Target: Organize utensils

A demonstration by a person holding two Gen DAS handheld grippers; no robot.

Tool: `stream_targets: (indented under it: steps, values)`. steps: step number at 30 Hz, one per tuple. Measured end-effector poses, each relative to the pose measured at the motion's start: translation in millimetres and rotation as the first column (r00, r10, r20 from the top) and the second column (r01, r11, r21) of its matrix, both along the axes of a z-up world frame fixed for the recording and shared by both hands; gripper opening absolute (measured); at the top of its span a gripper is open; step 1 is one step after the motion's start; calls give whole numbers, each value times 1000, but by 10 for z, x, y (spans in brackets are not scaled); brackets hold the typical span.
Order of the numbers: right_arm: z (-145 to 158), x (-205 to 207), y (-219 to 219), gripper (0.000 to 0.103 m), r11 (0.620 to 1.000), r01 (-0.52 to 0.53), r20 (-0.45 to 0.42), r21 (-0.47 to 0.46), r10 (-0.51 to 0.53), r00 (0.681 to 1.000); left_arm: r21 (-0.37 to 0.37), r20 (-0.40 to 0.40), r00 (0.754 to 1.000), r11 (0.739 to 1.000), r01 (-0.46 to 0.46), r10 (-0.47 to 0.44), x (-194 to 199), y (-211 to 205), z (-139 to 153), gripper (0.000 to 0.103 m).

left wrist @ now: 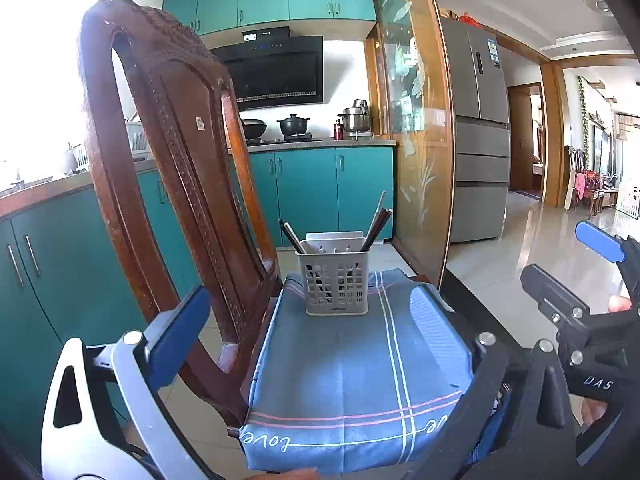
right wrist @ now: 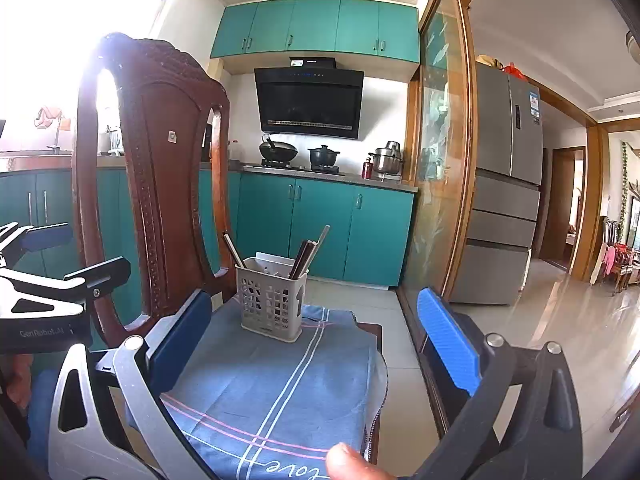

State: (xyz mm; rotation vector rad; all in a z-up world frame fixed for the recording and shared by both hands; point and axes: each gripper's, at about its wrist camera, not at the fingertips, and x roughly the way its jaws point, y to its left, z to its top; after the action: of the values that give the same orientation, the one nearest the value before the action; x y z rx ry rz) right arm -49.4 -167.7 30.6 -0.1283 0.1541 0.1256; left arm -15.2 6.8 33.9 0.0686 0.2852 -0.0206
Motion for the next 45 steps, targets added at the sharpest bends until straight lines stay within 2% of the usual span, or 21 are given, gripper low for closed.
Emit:
stream_targets:
  steps: [38, 43, 45]
  values:
    - [-18, 34, -64, 100, 1000, 1, 5, 17, -1, 1000, -1, -24, 1000, 1000, 20, -20, 15, -56, -54, 99]
    - [-78, 150, -89, 100, 1000, 5, -6, 30, -5, 1000, 0, -53, 998, 1000, 21, -21, 108, -60, -103, 99]
    - [-160, 329, -120, 100, 999, 19, -64, 50, -16, 998, -7, -97, 995, 1000, 17, -18, 224, -40, -158, 99]
